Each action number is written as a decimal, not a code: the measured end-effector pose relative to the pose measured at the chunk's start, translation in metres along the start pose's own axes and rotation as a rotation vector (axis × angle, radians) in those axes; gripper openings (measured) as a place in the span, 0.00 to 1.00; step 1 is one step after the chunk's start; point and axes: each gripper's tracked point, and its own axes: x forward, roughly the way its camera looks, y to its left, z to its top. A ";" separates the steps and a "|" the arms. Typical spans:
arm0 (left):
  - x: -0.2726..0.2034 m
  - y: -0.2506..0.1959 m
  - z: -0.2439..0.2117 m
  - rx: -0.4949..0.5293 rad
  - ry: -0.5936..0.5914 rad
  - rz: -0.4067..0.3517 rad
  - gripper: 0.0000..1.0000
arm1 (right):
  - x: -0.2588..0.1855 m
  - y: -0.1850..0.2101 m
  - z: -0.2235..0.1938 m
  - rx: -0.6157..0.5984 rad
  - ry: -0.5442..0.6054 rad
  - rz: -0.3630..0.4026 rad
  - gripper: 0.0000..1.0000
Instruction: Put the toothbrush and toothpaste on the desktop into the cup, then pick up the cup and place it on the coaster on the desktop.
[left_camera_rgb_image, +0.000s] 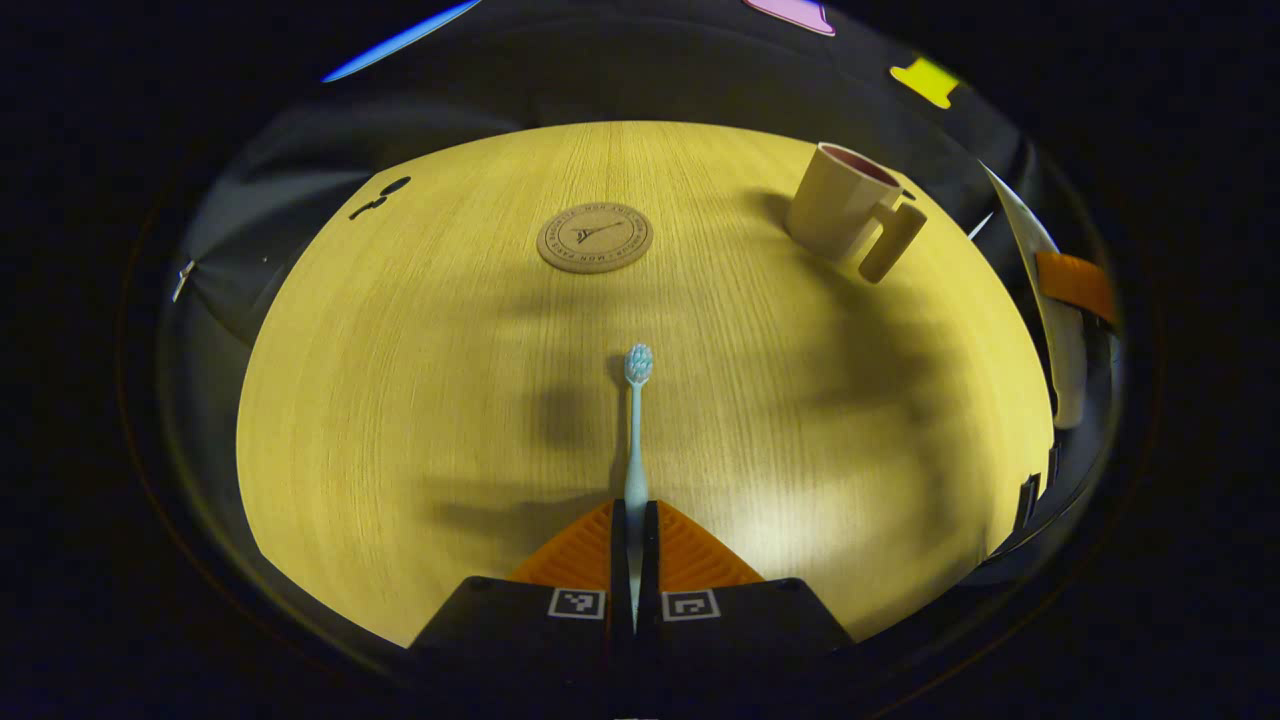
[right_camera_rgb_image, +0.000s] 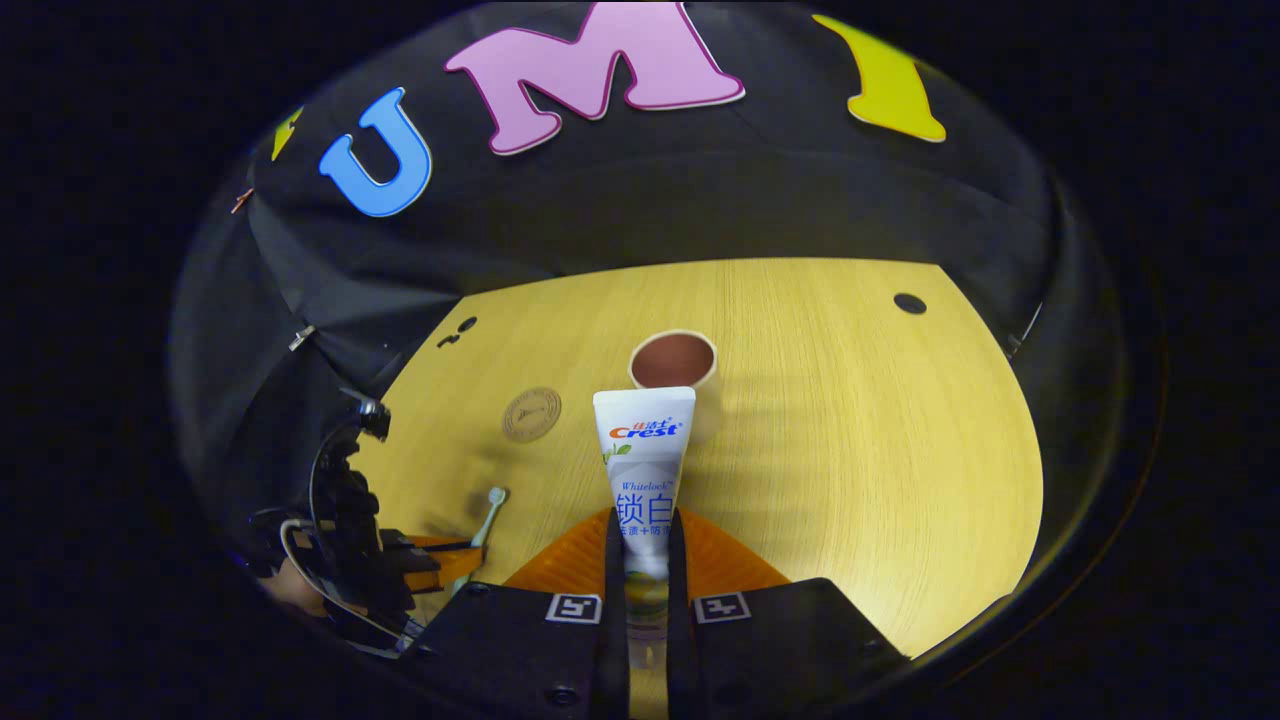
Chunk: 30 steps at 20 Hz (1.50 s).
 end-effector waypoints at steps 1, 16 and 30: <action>-0.004 -0.002 0.004 -0.010 -0.020 -0.008 0.06 | 0.002 0.001 0.014 0.001 -0.030 0.002 0.19; -0.085 -0.022 0.091 -0.191 -0.368 -0.159 0.07 | 0.063 0.011 0.161 -0.032 -0.478 0.049 0.19; -0.090 -0.048 0.138 -0.223 -0.491 -0.171 0.07 | 0.139 -0.002 0.133 -0.097 -0.555 0.072 0.18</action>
